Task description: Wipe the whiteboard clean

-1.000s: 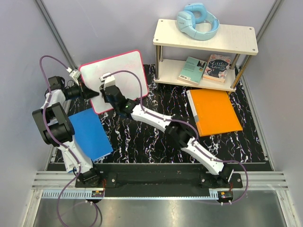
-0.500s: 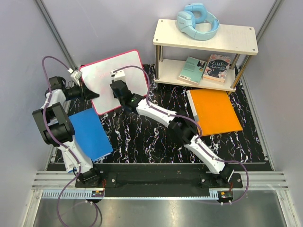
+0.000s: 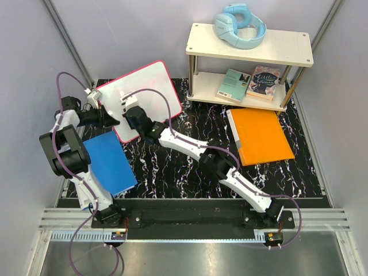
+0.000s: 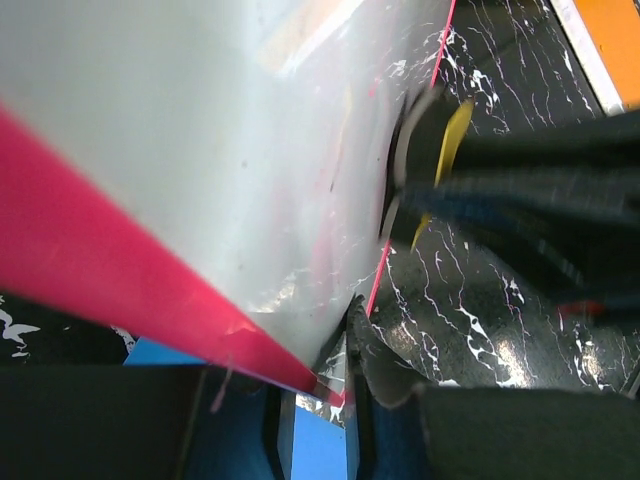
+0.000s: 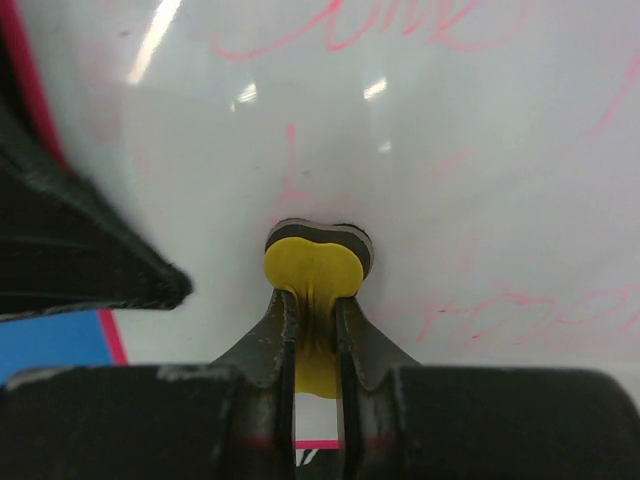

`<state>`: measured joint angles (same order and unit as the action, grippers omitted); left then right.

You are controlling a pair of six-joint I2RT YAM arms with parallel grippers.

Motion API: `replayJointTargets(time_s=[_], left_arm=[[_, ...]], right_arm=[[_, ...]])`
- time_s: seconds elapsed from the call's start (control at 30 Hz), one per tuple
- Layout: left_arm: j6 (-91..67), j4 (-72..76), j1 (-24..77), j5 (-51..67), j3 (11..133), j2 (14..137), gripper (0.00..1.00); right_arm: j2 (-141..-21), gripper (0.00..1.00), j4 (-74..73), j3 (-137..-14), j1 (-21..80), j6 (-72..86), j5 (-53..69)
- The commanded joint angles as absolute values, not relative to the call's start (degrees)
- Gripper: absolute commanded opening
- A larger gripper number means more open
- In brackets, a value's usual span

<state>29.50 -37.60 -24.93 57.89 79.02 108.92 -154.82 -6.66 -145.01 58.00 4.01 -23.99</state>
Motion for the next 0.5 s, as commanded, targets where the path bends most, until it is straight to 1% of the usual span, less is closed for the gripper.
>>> replayJointTargets(time_s=[0.0,0.1,0.17,0.3,0.33,0.47], left_arm=[[45.4,-38.2,-23.4,24.6,77.3,111.4,0.0],[44.8,-38.2,-23.4,25.0,78.0,111.6,0.0],[44.4,-38.3,-23.5,25.2,78.4,111.6,0.0],[44.5,-38.8,-23.4,25.0,79.1,111.6,0.0],[44.6,-38.9,-23.5,25.0,79.2,111.7,0.0],[44.6,-39.7,-23.4,24.7,79.7,111.8,0.0]], right_arm=[[-156.7,0.0,-6.4,-145.5,60.6,2.4,-17.5],[-157.4,0.0,-6.4,-146.2,61.2,1.6,-17.0],[-158.1,0.0,-6.6,-147.7,61.2,1.6,-19.0],[-158.7,0.0,-7.1,-147.9,60.7,1.3,-29.1],[-158.5,0.0,-7.5,-146.7,60.0,1.7,-33.6],[-153.6,0.0,-7.6,-139.8,56.4,7.7,-38.3]])
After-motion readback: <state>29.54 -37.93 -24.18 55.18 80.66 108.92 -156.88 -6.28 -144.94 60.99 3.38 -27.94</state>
